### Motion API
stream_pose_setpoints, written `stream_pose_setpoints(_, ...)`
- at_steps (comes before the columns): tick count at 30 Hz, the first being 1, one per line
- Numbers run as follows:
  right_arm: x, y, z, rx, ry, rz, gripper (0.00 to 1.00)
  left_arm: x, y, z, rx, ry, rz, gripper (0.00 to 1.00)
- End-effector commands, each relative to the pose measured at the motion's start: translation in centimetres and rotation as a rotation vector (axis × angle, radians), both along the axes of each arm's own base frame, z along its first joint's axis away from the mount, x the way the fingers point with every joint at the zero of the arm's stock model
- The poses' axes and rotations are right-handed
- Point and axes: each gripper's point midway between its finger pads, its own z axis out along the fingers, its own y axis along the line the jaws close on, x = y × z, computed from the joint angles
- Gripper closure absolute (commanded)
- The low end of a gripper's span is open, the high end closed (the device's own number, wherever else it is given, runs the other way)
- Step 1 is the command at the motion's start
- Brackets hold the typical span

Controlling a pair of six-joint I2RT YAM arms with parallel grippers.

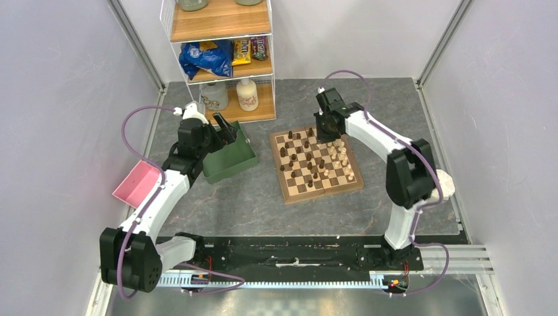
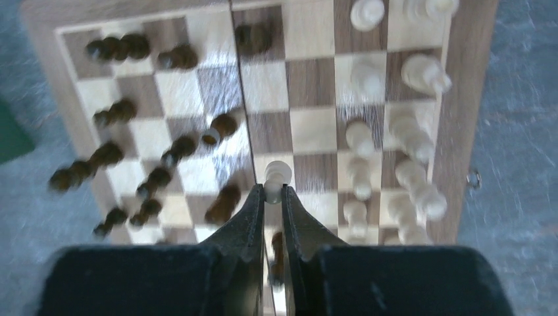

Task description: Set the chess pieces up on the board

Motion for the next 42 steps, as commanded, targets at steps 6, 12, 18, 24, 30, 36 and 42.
stream_pose_setpoints(6,-7.6,-2.8,6.6,0.103,-0.111,-0.036,0.87,0.3,0.1,1.3,-0.026,-0.044,0.004,0.04)
stream_pose_setpoints(12,-11.8,-4.8,5.1,0.113,-0.084,-0.087,0.87,0.3,-0.5,1.0,-0.047,-0.038,-0.016,0.04)
stream_pose_setpoints(18,-12.2,-5.0,1.9,0.081,-0.021,-0.091,0.87,0.3,-0.8,1.0,-0.065,-0.042,-0.029,0.04)
stream_pose_setpoints(24,-11.4,-5.5,-0.3,0.018,0.001,-0.106,0.86,0.1,-0.6,1.2,-0.055,-0.045,-0.02,0.04)
stream_pose_setpoints(30,-11.0,-5.8,-1.7,-0.002,0.009,-0.118,0.86,0.2,-0.6,1.1,-0.053,-0.04,-0.021,0.04)
stream_pose_setpoints(36,-10.8,-6.4,-2.3,-0.015,0.007,-0.133,0.86,0.3,-0.5,0.8,-0.048,-0.034,-0.019,0.04)
stream_pose_setpoints(42,-10.4,-7.2,-2.5,-0.023,0.008,-0.154,0.86,0.4,-0.5,0.9,-0.048,-0.038,-0.019,0.04)
